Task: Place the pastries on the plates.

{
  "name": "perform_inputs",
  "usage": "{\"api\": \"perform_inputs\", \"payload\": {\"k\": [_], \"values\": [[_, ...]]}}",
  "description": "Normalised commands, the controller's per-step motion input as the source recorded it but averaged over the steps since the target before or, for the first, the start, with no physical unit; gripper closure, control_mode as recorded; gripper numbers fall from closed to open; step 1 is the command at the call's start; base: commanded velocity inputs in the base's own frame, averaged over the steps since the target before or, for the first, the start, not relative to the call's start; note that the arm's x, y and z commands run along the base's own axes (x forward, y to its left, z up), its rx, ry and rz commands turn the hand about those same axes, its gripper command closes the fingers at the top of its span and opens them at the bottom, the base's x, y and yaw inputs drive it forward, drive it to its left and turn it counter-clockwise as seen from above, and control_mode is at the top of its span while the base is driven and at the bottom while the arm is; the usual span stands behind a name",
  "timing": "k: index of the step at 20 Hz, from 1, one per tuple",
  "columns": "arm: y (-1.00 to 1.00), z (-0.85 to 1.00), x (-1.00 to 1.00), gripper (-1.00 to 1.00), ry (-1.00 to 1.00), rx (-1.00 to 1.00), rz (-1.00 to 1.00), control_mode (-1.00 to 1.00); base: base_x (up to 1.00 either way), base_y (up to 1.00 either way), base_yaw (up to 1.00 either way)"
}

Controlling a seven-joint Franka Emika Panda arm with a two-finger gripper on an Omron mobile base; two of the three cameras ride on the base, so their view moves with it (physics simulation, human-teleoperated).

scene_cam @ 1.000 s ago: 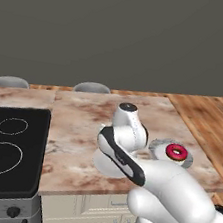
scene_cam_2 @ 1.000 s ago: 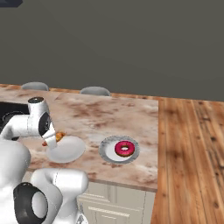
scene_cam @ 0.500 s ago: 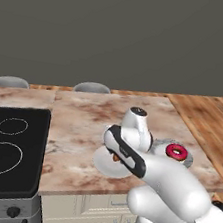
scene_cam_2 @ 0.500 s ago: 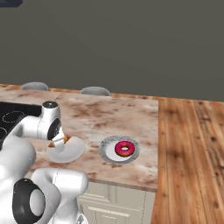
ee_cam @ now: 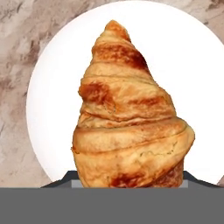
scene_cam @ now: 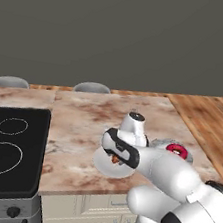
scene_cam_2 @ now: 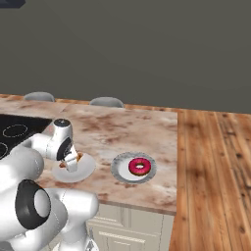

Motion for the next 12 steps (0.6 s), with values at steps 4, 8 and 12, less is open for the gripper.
{"api": "perform_inputs", "payload": {"k": [4, 8, 12], "values": [[0.0, -0.34, 0.06, 1.0, 0.03, 0.0, 0.04, -1.0, 0.0, 0.0, 0.0], [0.0, -0.46, 0.0, 1.0, 0.07, 0.03, 0.01, -1.0, 0.0, 0.0, 0.0], [0.13, -0.47, -0.03, -1.0, 0.02, 0.01, 0.0, -1.0, 0.0, 0.0, 0.0]]}}
